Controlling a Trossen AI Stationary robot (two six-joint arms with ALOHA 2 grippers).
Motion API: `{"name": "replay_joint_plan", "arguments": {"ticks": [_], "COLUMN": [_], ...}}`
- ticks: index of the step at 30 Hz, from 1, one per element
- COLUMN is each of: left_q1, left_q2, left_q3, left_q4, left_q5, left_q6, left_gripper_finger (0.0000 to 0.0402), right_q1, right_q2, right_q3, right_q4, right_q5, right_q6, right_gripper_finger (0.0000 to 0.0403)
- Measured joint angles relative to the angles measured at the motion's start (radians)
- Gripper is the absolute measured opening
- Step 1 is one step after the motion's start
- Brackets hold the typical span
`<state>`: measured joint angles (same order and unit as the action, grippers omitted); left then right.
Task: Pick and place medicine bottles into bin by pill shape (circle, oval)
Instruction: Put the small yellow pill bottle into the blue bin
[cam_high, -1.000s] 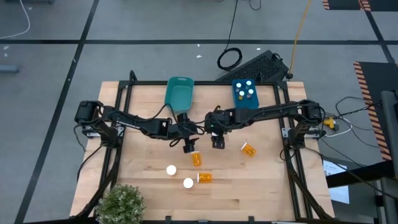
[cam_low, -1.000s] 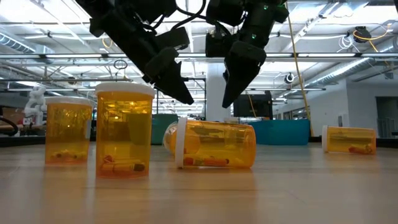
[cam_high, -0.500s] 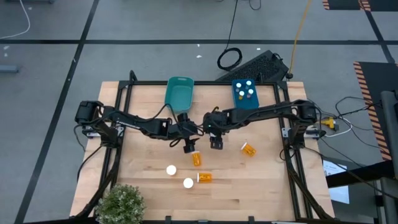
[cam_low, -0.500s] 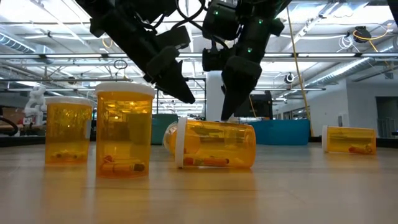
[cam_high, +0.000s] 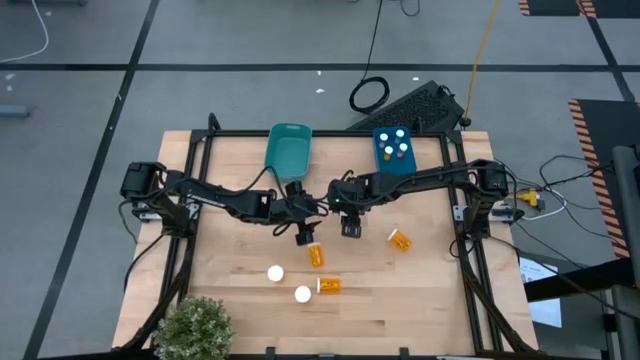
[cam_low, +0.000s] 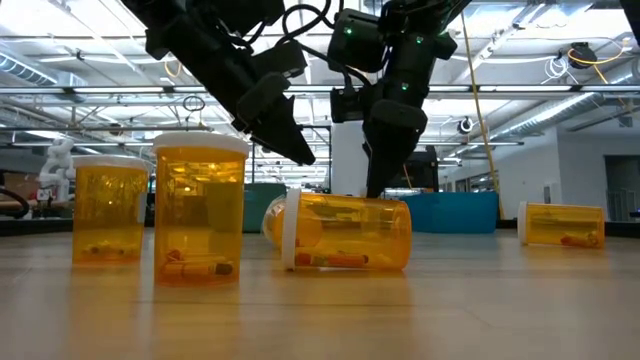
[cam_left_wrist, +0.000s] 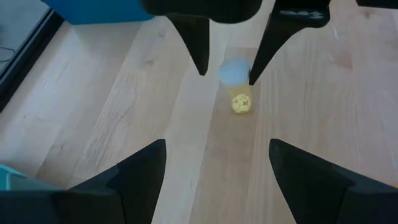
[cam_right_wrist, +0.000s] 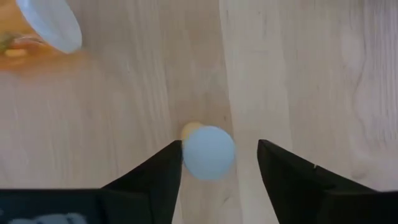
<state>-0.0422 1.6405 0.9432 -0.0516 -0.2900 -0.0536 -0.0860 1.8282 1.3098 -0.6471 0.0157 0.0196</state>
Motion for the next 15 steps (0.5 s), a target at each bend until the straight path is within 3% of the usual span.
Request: {"name": "replay_joint_plan", "arguments": {"ticks": [15], "left_q1": [0.0], "left_q2": [0.0], "left_q3": [0.001], "left_q4": [0.0], "left_q5": [0.0], "left_q6": [0.0], "left_gripper_finger": [0.0289], "right_q1": [0.002], "right_q2": [0.0], "right_q3": [0.0], "right_q4": [0.007], "right_q5": [-0.048], "right_q6": [0.013], "right_gripper_finger": [0.0117]}}
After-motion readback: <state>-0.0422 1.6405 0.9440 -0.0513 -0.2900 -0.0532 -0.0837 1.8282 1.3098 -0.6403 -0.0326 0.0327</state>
